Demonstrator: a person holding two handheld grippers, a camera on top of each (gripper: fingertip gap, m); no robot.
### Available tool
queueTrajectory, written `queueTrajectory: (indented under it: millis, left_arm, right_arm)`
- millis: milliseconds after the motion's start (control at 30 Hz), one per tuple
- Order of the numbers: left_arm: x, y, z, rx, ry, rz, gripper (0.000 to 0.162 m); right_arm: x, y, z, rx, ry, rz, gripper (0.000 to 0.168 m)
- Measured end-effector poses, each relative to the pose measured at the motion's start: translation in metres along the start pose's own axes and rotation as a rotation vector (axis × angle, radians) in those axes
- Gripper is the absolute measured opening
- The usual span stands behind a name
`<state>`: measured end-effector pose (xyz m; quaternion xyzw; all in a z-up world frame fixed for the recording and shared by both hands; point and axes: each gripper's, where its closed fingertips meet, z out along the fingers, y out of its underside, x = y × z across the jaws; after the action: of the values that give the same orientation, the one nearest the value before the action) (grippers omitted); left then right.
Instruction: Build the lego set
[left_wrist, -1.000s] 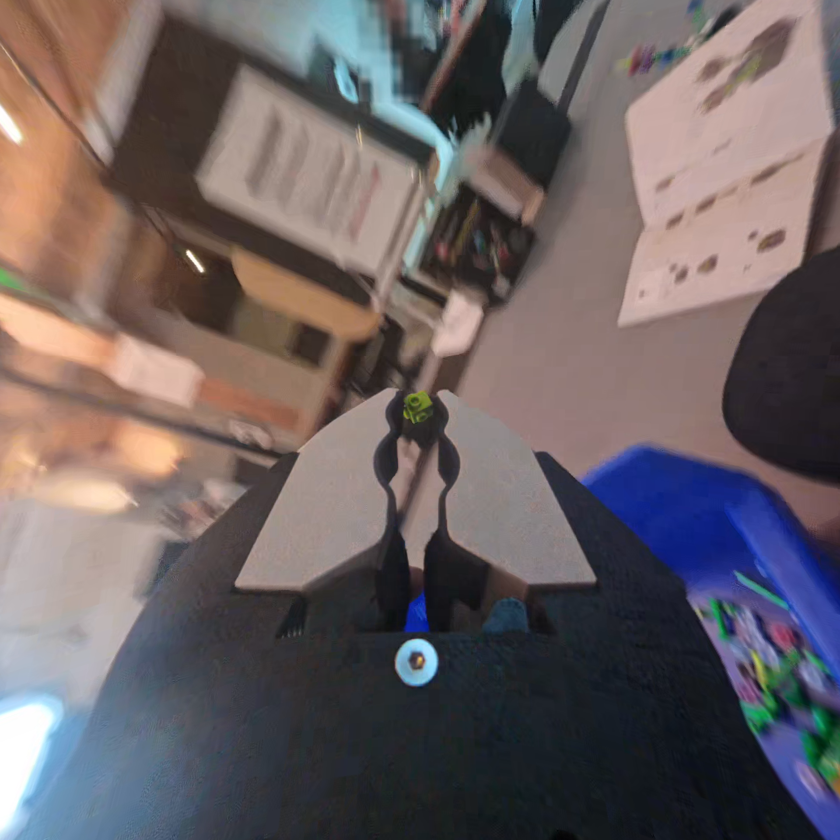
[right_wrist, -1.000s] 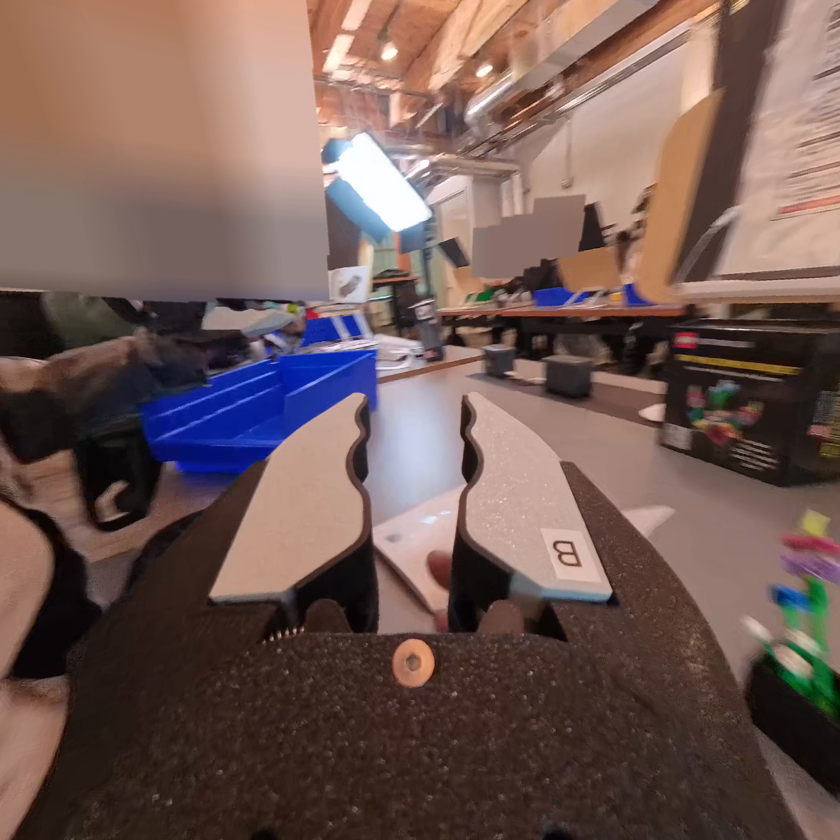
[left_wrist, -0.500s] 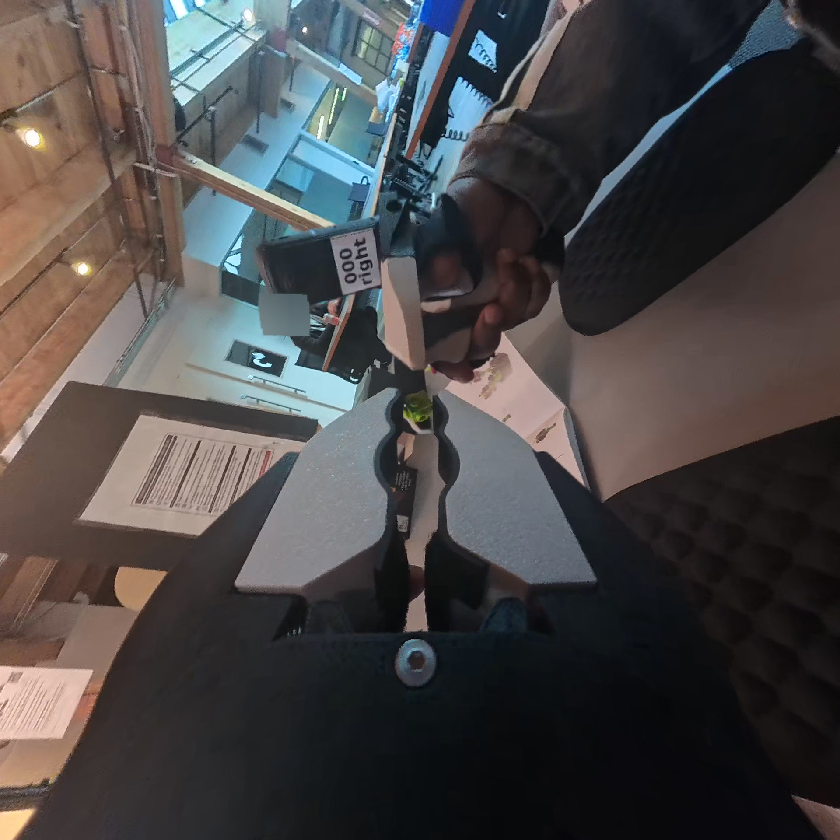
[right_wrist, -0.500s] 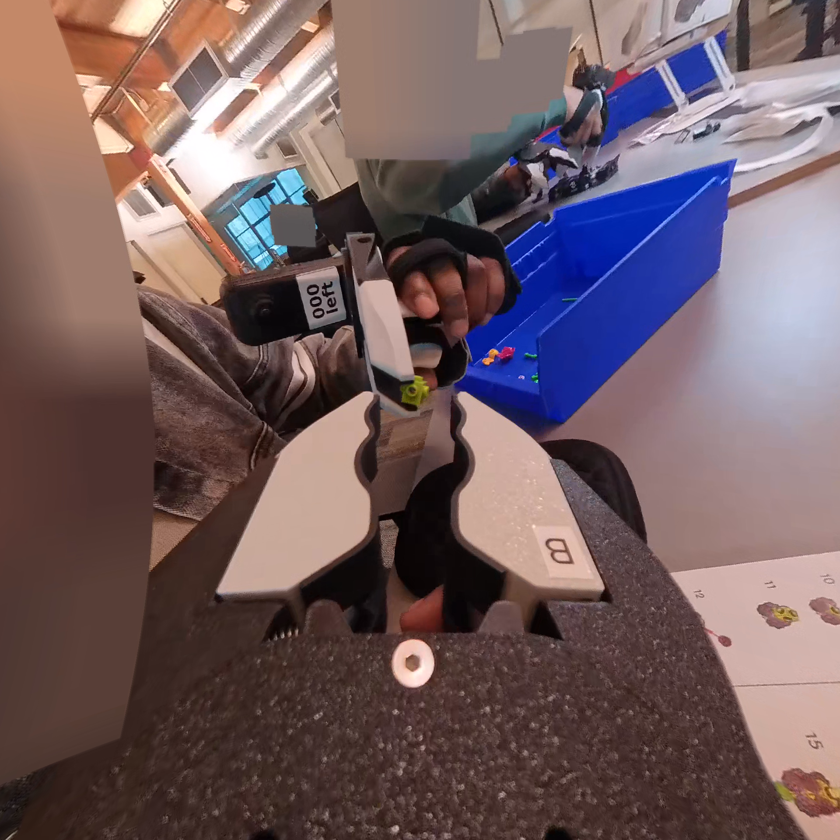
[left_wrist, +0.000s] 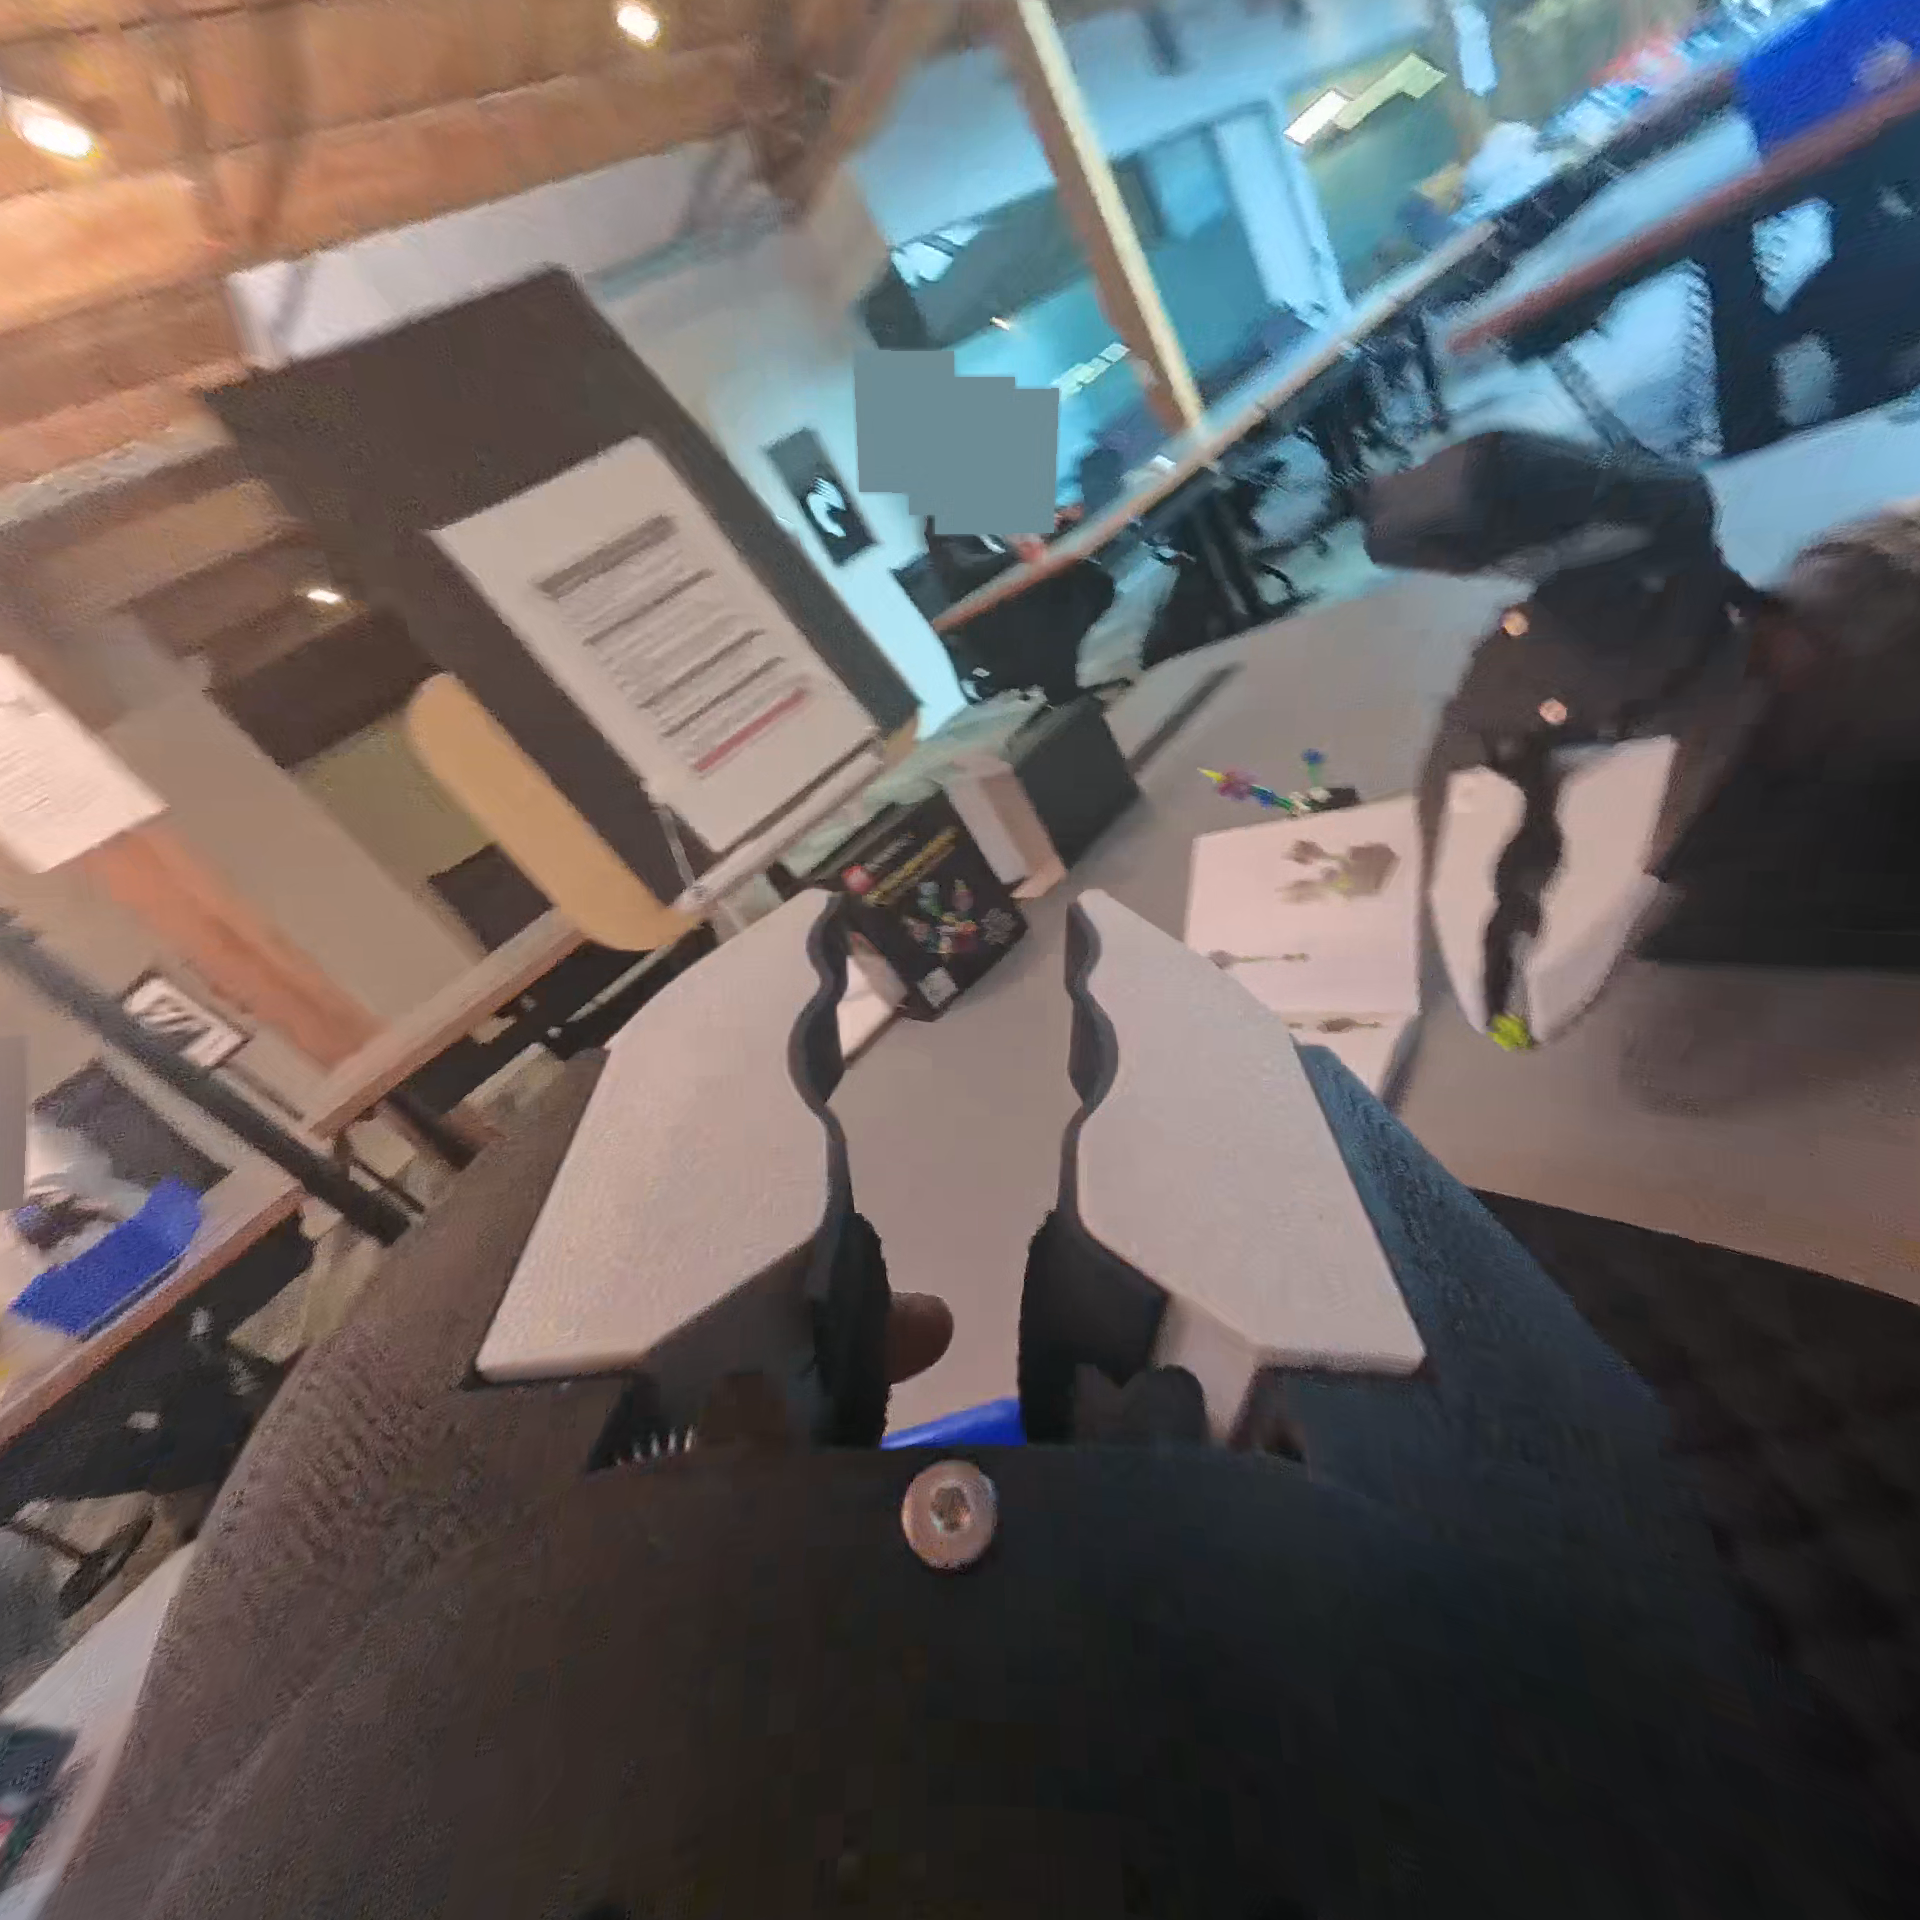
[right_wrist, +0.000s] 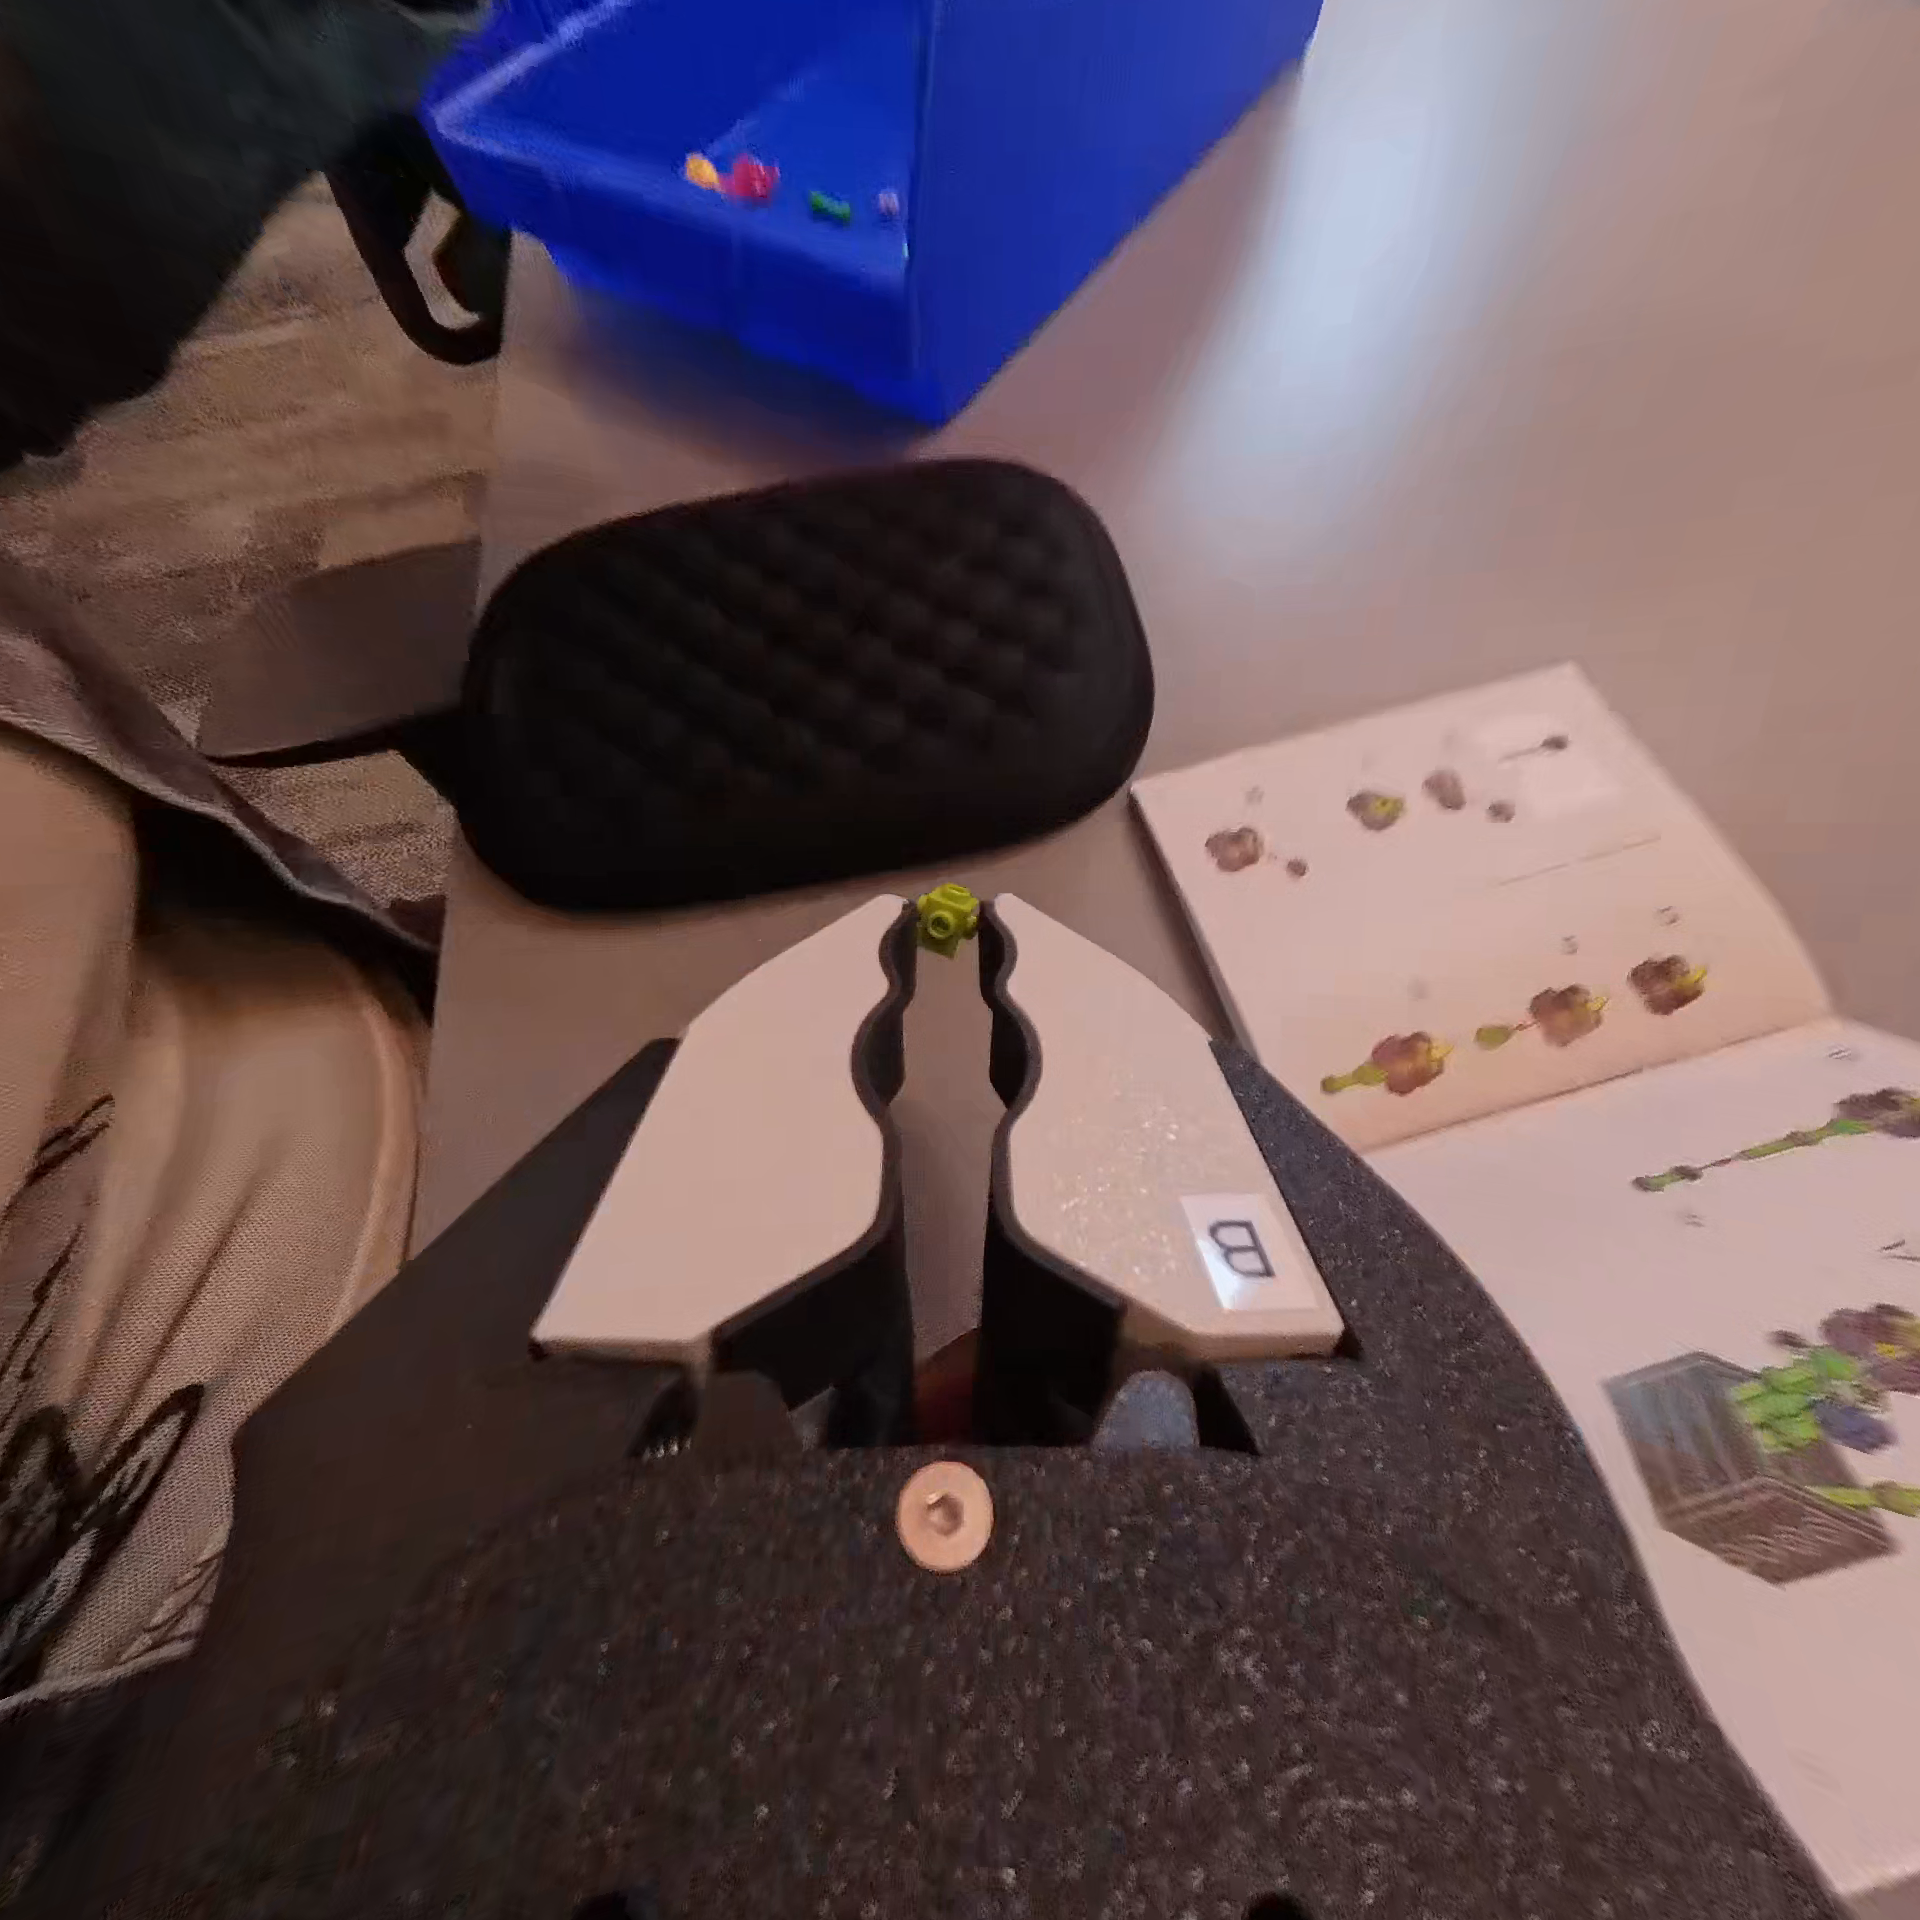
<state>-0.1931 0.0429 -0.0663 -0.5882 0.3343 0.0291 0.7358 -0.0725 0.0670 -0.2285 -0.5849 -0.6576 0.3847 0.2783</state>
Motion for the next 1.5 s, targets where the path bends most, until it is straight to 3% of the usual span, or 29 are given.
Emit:
queueTrajectory:
  millis: [167, 467, 1167, 1300, 1500]
  left_arm:
    - [-0.011, 0.011, -0.018, -0.049, -0.112, 0.037, 0.039]
    - [-0.011, 0.023, -0.016, -0.056, -0.097, 0.005, 0.039]
    - [-0.009, 0.034, -0.019, -0.104, -0.090, 0.007, 0.039]
    - [-0.021, 0.038, -0.035, -0.227, -0.072, 0.040, 0.042]
    - [-0.047, 0.090, -0.087, -0.637, 0.059, -0.079, 0.049]
  right_arm:
    - [0.005, 0.012, 0.015, -0.090, 0.031, -0.036, 0.011]
    - [0.005, 0.031, 0.025, -0.243, 0.076, -0.103, 0.012]
    - [0.002, 0.042, 0.010, -0.268, 0.145, -0.094, 0.015]
    - [0.006, 0.036, 0.005, -0.222, 0.174, -0.101, 0.019]
    - [0.022, 0.002, -0.019, 0.104, 0.211, -0.040, 0.041]
